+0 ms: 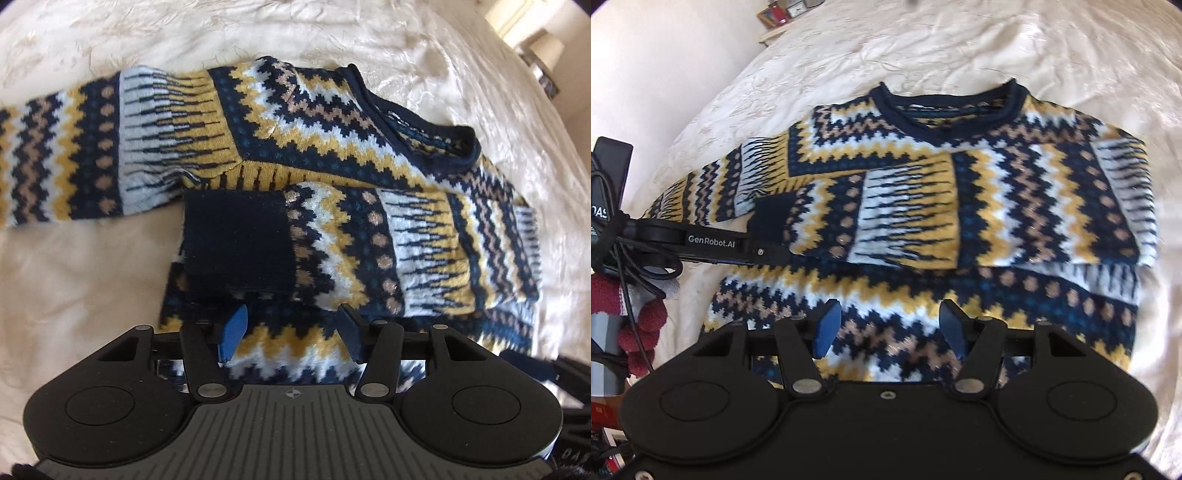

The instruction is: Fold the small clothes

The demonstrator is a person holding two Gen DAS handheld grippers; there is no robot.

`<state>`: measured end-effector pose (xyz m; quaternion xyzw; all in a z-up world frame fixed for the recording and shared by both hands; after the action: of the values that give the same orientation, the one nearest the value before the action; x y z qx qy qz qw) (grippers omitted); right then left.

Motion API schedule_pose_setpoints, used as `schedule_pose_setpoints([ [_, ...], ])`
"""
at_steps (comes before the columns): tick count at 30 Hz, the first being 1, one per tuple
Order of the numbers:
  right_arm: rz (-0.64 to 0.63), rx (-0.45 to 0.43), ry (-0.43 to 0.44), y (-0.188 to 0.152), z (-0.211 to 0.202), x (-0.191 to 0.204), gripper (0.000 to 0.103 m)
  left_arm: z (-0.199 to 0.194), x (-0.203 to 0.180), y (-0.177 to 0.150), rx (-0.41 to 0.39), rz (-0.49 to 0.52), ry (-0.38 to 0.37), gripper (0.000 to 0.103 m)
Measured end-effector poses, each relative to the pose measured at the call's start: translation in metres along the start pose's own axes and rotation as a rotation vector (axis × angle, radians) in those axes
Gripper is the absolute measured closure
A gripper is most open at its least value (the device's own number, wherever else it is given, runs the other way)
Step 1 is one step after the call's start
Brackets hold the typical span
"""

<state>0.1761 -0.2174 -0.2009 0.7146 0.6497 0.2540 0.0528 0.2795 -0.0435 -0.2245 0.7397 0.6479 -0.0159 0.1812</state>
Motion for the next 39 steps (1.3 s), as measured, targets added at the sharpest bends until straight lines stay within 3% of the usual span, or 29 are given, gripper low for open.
schedule_pose_setpoints([
  [4,0.013,0.005,-0.007,-0.004,-0.004,-0.009,0.039,0.001,0.007,0.007,-0.035,-0.104,-0.039,0.051],
  [9,0.008,0.013,0.000,-0.002,-0.002,-0.012,0.039,0.009,0.018,0.013,-0.019,-0.216,-0.058,0.051],
  [15,0.003,0.024,0.010,0.002,0.005,-0.012,0.039,0.013,0.021,0.017,-0.041,-0.297,-0.042,0.051],
  [18,0.003,0.031,0.011,0.001,0.008,-0.013,0.039,0.015,0.022,0.021,-0.046,-0.355,-0.025,0.073],
  [20,0.003,0.035,0.011,0.001,0.009,-0.015,0.039,0.014,0.018,0.026,-0.057,-0.344,-0.030,0.091],
  [22,0.009,0.036,0.008,0.001,0.009,-0.018,0.039,0.002,0.007,0.034,-0.105,-0.265,0.016,0.095],
  [24,0.019,0.033,0.005,0.001,0.008,-0.021,0.039,-0.022,-0.010,0.045,-0.203,-0.134,0.062,0.095],
  [27,0.033,0.023,0.000,0.003,0.005,-0.027,0.039,-0.047,-0.024,0.054,-0.304,-0.022,0.070,0.095],
  [29,0.044,0.008,-0.004,0.006,0.004,-0.031,0.039,-0.038,-0.020,0.055,-0.272,-0.012,0.081,0.095],
  [34,0.087,-0.021,-0.044,0.023,0.007,-0.053,0.039,0.007,0.008,0.042,-0.097,-0.122,0.084,0.091],
  [39,0.095,-0.048,-0.095,0.049,0.012,-0.078,0.035,0.013,0.016,0.028,-0.065,-0.111,0.082,0.080],
])
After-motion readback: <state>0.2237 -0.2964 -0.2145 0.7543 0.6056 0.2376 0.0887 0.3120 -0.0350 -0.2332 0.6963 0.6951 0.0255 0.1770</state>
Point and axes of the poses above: each gripper's, at about its wrist camera, not at the fingertips, and z roughly the way its jaws point, x to its left, y to its top, the point moved 7 cm from there along z, roughly the way its jaws point, and after that the axes turned 2 degrees about x, right-handed, at the moved point
